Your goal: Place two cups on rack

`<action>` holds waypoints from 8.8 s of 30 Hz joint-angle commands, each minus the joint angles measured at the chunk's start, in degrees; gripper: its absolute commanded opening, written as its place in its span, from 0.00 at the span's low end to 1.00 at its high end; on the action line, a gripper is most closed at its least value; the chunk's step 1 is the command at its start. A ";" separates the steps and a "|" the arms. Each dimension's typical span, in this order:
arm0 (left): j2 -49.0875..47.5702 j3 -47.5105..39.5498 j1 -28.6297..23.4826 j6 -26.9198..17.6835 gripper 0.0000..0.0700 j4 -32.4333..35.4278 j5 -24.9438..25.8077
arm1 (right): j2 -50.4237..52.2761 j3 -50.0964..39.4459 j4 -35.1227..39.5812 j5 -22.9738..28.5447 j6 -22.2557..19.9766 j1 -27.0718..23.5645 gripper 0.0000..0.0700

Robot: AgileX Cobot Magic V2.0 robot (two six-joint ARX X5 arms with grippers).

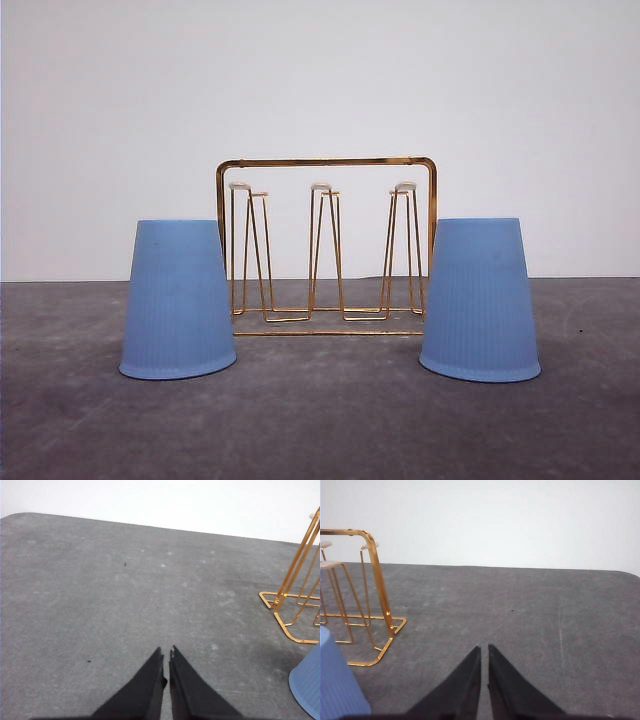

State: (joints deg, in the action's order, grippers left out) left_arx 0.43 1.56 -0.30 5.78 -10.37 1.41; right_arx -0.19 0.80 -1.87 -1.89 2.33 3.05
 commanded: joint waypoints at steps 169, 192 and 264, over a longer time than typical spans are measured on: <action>57.61 46.18 26.58 7.89 0.71 -19.51 9.60 | -30.56 35.30 -29.84 -24.05 -9.84 7.46 0.71; 45.97 38.77 26.51 11.85 0.72 -20.94 7.39 | -73.17 35.30 -0.68 -20.52 -6.73 16.66 0.90; 45.97 38.77 26.51 11.50 0.72 -21.72 7.19 | -77.18 72.55 -47.99 -16.22 -3.43 17.37 0.76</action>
State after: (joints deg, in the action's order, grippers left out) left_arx 46.02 39.57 26.09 17.43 -32.59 8.90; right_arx -77.89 73.80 -50.13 -17.87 -1.43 20.69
